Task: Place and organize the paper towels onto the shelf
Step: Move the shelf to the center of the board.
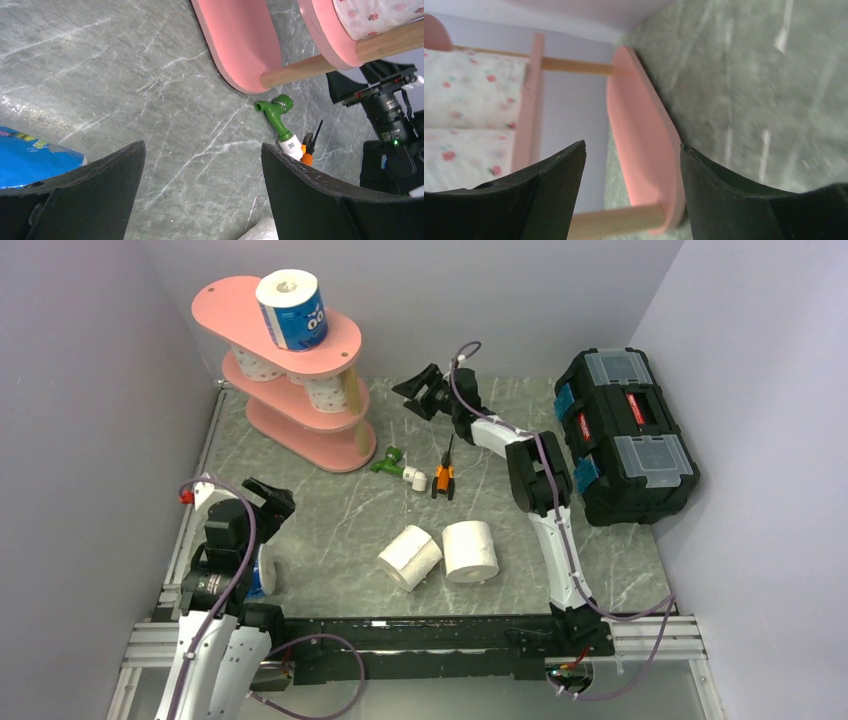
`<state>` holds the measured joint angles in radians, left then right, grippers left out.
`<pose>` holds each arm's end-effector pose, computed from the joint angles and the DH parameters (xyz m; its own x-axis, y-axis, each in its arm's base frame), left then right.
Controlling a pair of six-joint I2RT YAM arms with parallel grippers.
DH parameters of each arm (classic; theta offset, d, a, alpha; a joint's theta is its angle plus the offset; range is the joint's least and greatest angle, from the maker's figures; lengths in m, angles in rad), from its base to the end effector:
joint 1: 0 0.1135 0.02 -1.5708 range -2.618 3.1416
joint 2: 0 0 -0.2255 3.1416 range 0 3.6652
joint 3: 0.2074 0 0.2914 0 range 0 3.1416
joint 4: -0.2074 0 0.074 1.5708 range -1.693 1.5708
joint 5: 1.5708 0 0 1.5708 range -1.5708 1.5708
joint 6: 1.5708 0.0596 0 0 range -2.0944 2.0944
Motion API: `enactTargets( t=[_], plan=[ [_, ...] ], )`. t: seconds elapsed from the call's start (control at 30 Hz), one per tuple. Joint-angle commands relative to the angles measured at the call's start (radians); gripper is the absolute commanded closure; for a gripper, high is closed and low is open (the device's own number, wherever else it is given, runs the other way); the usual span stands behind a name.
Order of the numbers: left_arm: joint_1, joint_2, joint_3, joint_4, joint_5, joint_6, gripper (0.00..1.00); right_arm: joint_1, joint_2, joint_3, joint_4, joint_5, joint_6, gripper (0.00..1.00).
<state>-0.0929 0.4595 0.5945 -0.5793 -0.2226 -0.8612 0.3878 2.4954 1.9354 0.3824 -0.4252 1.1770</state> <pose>0.2120 -0.0065 0.2546 -0.1969 -0.7248 -0.6603 -0.3950 0.6750 -0.6231 0.5459 0.2496 0.1260 -0.7280 0.6114 -0.3104 -0.1254 0.3264 0.9369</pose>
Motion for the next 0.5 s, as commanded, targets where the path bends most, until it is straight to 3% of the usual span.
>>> enactTargets(
  t=[0.0, 0.27, 0.4, 0.47],
  plan=[
    [0.004, -0.022, -0.029, 0.065, 0.029, -0.039, 0.09, -0.009, -0.202, -0.192, 0.06, 0.079, -0.14, 0.28],
    [-0.004, -0.039, -0.048, 0.107, 0.069, -0.047, 0.09, 0.048, -0.556, -0.63, 0.261, 0.166, -0.532, 0.24],
    [-0.02, -0.057, -0.062, 0.118, 0.094, -0.066, 0.09, 0.107, -0.639, -0.724, 0.305, 0.132, -0.681, 0.24],
    [-0.025, -0.07, -0.063, 0.112, 0.089, -0.066, 0.09, 0.151, -0.666, -0.724, 0.234, 0.16, -0.786, 0.25]
  ],
)
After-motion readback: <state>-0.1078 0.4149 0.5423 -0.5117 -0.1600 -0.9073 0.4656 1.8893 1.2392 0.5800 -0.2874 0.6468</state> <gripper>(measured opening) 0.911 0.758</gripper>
